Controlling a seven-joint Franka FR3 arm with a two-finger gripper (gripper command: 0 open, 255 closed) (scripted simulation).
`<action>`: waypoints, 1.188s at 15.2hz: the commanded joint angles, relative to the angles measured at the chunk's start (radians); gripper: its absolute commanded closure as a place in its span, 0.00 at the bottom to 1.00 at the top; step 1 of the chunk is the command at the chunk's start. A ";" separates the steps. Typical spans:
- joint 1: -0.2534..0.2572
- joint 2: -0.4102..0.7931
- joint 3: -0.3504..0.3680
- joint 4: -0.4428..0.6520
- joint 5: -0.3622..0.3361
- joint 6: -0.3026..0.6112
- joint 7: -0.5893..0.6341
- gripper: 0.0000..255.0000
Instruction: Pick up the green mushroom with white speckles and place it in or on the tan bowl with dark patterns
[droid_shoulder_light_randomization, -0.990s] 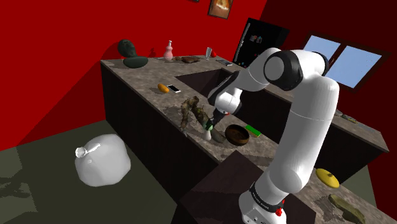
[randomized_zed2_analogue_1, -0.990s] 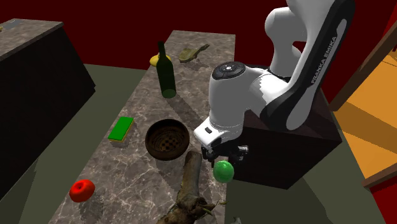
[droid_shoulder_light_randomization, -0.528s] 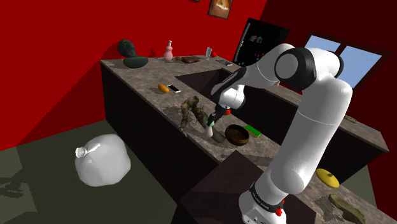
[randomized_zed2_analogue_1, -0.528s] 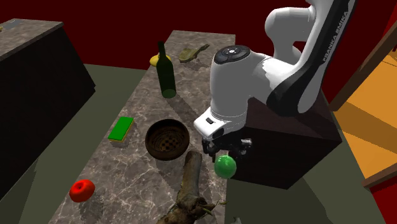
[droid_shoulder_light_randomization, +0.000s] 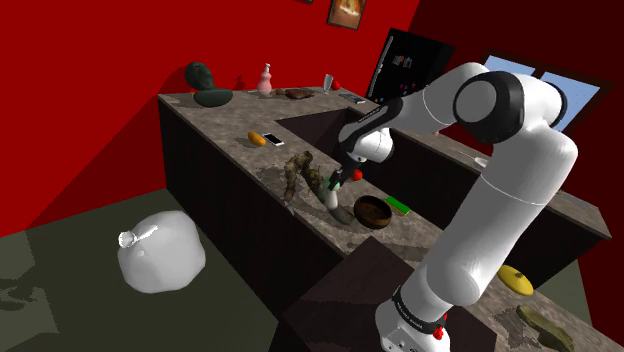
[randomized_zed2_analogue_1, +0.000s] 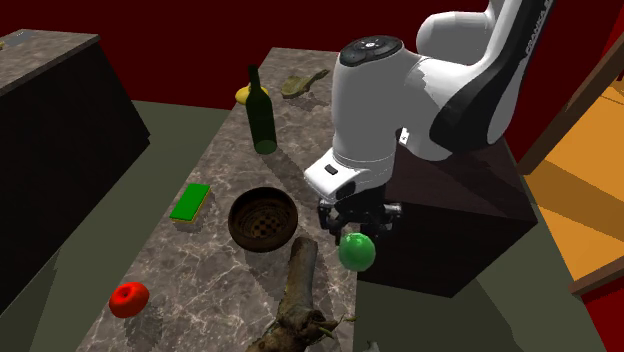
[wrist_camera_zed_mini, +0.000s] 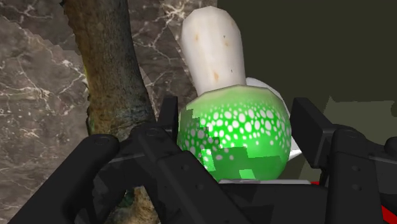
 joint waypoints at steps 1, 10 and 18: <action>0.002 -0.025 -0.007 0.006 -0.036 -0.024 0.028 1.00; -0.039 -0.100 -0.055 0.028 -0.122 -0.115 0.020 1.00; -0.142 -0.075 -0.165 0.107 -0.106 -0.212 -0.190 1.00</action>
